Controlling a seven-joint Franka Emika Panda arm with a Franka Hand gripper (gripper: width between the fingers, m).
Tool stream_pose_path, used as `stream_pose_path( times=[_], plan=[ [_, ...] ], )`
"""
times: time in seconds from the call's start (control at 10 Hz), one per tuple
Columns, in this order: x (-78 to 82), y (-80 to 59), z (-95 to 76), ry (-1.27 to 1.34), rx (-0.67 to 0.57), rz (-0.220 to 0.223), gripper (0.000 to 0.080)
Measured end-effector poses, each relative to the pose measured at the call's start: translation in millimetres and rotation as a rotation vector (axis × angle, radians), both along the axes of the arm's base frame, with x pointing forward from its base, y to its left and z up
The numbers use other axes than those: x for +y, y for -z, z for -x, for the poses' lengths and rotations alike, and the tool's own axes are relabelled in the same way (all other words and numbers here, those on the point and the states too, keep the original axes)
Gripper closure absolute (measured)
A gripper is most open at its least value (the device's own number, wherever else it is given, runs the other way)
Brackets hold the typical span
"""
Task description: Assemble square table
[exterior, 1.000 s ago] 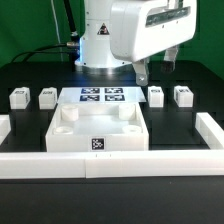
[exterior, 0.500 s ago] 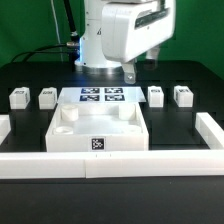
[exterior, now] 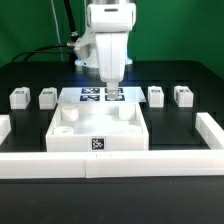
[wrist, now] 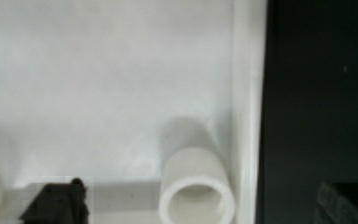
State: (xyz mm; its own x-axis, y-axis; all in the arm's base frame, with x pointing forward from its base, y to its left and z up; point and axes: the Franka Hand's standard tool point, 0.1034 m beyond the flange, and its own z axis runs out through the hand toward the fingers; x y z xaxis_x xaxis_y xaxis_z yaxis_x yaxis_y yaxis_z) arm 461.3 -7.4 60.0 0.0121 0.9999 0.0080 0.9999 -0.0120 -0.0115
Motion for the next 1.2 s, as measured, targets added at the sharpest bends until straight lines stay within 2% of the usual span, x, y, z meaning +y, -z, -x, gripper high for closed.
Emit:
stream_pose_path(
  times=[0.3,0.6,0.7,0.9,1.0,1.1,1.2],
  plan=[
    [-2.2,2.3,1.3,0.006,0.004,0.000,0.0150],
    [-31.3,39.3,16.5,0.024,0.035,-0.009,0.0150],
    [-34.1,45.3,18.7,0.034,0.037,-0.011,0.0150],
    [-33.6,43.7,17.7,0.036,0.037,-0.010,0.0150],
    [-33.9,44.3,18.1,0.036,0.038,-0.011,0.0279],
    [-34.0,44.4,18.2,0.037,0.038,-0.011,0.0442],
    [-34.1,44.7,18.4,0.037,0.039,-0.011,0.0442]
  ],
)
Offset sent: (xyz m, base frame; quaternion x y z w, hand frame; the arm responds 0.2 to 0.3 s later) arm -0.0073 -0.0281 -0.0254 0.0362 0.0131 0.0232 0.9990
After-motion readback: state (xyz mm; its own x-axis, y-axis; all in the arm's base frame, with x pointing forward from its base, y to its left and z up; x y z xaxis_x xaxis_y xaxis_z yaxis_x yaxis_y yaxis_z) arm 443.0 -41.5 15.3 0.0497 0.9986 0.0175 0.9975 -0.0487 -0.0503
